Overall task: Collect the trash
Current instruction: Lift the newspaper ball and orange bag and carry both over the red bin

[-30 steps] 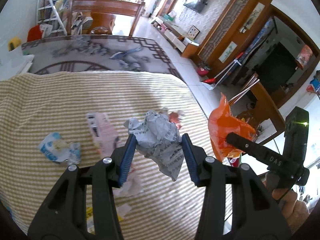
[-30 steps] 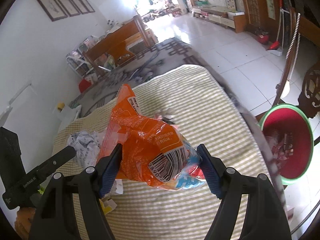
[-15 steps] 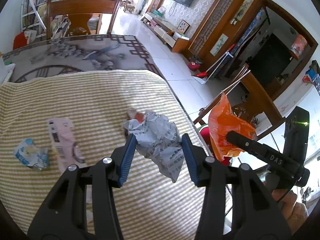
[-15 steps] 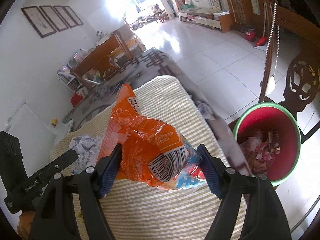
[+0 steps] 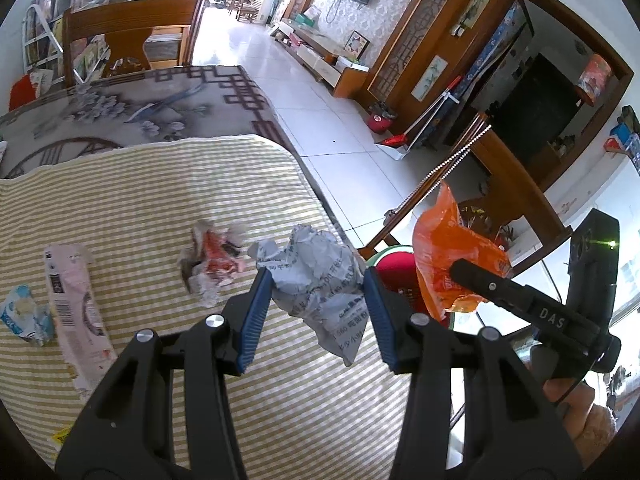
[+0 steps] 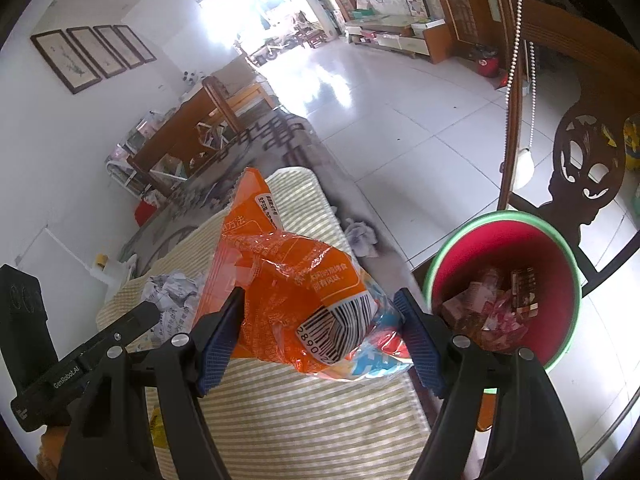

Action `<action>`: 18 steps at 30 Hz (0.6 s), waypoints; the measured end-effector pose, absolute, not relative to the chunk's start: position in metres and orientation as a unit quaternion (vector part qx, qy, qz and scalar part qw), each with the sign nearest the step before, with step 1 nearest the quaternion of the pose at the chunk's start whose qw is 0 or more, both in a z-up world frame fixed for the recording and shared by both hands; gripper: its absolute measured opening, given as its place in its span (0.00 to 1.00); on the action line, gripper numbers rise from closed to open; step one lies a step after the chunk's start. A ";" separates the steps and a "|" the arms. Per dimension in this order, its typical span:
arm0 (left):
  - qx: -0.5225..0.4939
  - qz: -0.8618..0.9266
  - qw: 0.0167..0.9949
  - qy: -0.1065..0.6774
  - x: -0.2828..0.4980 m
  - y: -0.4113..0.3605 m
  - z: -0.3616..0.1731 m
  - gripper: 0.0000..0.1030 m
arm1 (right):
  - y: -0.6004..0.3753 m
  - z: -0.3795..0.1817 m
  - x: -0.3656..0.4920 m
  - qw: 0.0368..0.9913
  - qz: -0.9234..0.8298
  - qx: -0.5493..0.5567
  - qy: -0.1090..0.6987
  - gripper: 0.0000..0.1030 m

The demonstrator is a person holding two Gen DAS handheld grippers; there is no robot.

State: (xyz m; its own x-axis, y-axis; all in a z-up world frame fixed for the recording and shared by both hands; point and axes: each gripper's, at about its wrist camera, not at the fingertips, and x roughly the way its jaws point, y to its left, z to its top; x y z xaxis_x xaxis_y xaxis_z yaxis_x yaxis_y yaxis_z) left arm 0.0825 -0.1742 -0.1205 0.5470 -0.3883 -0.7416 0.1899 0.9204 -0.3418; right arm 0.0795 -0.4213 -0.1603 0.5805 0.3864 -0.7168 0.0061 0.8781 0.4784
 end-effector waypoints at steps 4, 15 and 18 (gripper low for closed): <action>-0.107 -0.173 0.871 0.447 0.087 -0.190 -0.122 0.44 | -0.438 -0.161 0.081 0.862 0.102 0.225 0.443 0.70; -0.088 -0.202 0.864 0.452 0.100 -0.244 -0.125 0.44 | -0.494 -0.162 0.079 0.866 0.066 0.244 0.432 0.71; -0.082 -0.212 0.861 0.455 0.103 -0.260 -0.127 0.44 | -0.511 -0.165 0.077 0.865 0.054 0.250 0.431 0.71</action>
State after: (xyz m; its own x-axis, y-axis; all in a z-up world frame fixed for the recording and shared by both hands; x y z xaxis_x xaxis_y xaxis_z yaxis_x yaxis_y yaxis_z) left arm 0.1033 -0.2600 -0.1269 0.4968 -0.4390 -0.7486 0.2903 0.8970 -0.3334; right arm 0.0775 -0.5109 -0.1652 0.6228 0.3081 -0.7191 0.1222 0.8696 0.4785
